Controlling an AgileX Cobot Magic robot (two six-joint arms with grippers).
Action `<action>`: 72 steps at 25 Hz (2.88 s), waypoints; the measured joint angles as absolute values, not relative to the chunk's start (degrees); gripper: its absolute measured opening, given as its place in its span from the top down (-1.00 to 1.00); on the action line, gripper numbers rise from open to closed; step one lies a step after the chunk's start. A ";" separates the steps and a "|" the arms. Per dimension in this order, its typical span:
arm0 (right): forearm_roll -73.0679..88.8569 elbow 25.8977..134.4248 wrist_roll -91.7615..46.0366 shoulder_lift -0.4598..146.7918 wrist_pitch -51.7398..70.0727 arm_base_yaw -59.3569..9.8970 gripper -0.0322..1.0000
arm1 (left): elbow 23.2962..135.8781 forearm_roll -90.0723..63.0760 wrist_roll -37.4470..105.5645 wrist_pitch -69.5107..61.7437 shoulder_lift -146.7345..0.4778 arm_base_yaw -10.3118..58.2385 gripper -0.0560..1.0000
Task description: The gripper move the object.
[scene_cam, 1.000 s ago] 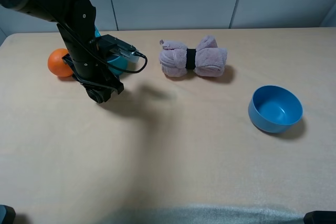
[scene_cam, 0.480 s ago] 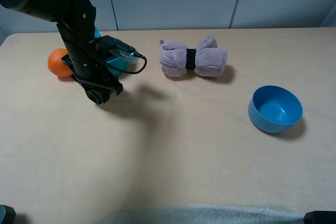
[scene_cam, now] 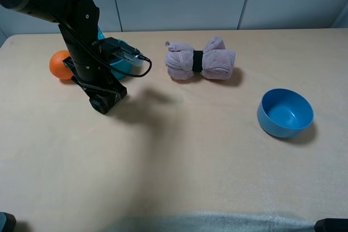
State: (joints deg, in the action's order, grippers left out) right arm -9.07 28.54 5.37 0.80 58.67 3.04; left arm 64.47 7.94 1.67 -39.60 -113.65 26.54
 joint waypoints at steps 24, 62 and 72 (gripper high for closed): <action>-9.07 28.54 5.37 0.80 58.67 3.04 -0.32 | 64.47 7.94 -0.36 -41.84 -113.33 26.54 -0.69; -9.07 28.54 5.37 0.80 58.67 3.04 -0.32 | 51.79 7.96 -3.69 -68.14 -40.80 13.72 -0.69; -9.07 28.54 5.37 0.80 58.67 3.04 -0.32 | 39.66 7.96 -3.71 -67.97 -16.77 8.94 -0.69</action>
State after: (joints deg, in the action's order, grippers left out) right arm -9.07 28.54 5.37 0.80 58.67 3.04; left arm 39.66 7.96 -3.71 -67.97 -16.77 8.94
